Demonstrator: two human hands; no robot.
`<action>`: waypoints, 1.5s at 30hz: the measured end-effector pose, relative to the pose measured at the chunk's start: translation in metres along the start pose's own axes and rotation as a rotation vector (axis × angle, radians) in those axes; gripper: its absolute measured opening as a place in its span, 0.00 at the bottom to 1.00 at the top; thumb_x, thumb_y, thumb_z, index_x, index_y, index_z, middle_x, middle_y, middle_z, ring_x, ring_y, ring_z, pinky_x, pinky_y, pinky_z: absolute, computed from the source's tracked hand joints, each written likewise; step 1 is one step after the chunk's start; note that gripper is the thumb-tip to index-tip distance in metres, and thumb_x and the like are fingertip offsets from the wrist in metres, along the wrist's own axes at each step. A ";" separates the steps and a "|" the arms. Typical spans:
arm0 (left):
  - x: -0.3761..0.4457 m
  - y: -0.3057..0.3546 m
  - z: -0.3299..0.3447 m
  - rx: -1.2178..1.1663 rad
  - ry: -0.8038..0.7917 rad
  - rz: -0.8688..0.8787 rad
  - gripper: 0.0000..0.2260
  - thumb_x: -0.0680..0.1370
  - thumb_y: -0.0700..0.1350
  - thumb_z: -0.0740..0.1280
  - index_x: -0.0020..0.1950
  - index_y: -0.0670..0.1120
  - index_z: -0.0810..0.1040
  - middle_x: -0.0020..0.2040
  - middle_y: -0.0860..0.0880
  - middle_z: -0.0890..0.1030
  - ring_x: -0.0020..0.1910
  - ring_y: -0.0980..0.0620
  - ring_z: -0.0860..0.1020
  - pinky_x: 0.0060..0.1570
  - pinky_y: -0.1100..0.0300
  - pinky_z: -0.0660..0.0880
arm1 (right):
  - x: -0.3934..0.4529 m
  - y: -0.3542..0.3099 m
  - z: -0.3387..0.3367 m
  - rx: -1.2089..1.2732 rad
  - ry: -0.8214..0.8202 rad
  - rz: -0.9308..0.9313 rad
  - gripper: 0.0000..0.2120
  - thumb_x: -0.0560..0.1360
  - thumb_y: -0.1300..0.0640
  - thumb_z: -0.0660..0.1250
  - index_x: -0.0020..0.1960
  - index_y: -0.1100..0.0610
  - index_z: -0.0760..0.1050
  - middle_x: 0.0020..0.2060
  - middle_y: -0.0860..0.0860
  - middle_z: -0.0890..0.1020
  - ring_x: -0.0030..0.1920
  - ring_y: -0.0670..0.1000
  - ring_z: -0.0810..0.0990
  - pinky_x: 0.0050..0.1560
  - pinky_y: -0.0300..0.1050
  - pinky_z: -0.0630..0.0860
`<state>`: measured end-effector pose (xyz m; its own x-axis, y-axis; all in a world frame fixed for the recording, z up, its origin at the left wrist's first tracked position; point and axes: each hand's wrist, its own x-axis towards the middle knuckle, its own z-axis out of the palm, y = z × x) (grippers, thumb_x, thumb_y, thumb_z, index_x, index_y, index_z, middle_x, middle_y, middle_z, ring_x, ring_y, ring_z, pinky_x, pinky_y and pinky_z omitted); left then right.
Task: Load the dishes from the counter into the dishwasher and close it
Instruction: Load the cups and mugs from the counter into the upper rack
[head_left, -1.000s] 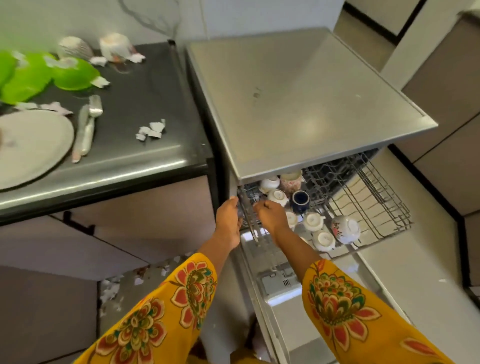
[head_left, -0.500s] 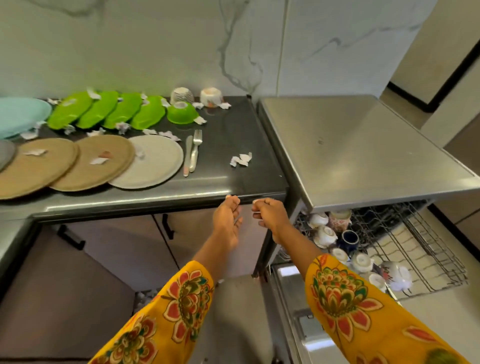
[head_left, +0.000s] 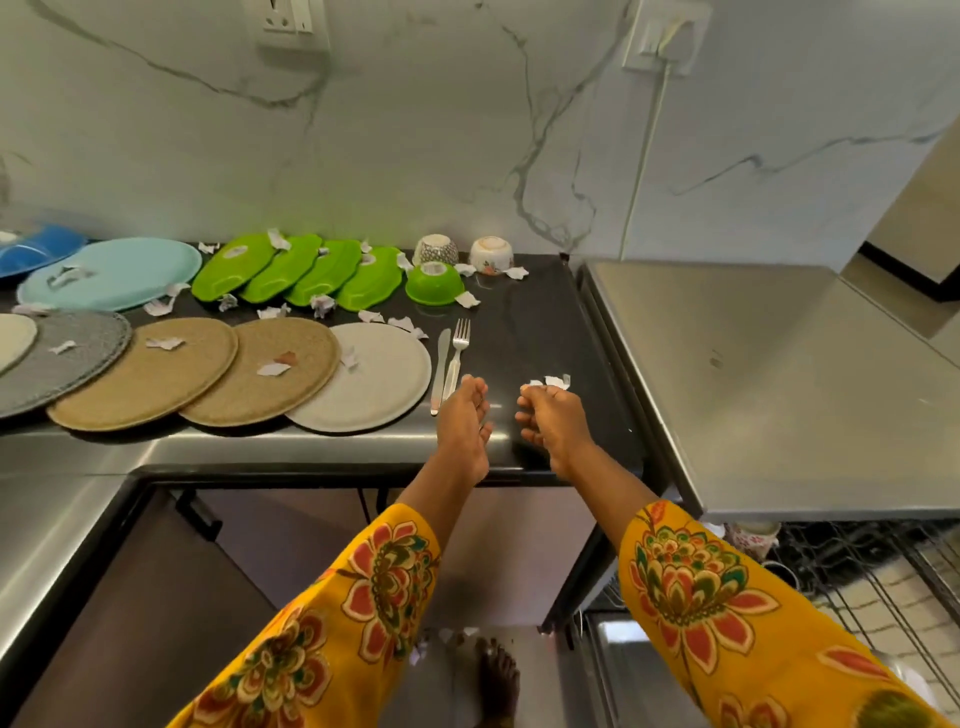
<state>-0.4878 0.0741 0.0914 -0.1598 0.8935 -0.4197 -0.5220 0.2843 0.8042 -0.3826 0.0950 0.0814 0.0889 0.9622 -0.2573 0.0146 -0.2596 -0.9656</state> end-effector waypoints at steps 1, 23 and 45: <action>0.009 0.003 0.003 -0.003 -0.002 0.001 0.16 0.82 0.50 0.56 0.65 0.45 0.73 0.67 0.49 0.74 0.70 0.50 0.68 0.63 0.57 0.64 | 0.009 -0.003 0.002 -0.003 -0.003 -0.004 0.06 0.77 0.56 0.63 0.42 0.56 0.75 0.38 0.52 0.77 0.39 0.49 0.75 0.39 0.43 0.72; 0.244 0.053 0.094 0.033 0.154 0.005 0.22 0.83 0.54 0.51 0.69 0.44 0.70 0.69 0.47 0.72 0.70 0.50 0.67 0.62 0.59 0.64 | 0.273 -0.045 0.040 -0.015 -0.045 0.034 0.18 0.76 0.50 0.64 0.62 0.57 0.74 0.46 0.49 0.75 0.47 0.47 0.71 0.54 0.46 0.70; 0.414 0.077 0.133 0.242 0.250 0.190 0.34 0.67 0.68 0.53 0.65 0.48 0.73 0.63 0.45 0.77 0.63 0.45 0.74 0.66 0.45 0.68 | 0.420 -0.079 0.074 -0.176 -0.044 -0.112 0.14 0.75 0.47 0.59 0.58 0.50 0.72 0.58 0.53 0.77 0.60 0.55 0.74 0.66 0.56 0.68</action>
<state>-0.4826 0.5127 0.0356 -0.4489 0.8345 -0.3195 -0.2556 0.2227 0.9408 -0.4199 0.5256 0.0465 0.0330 0.9876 -0.1534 0.1956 -0.1569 -0.9681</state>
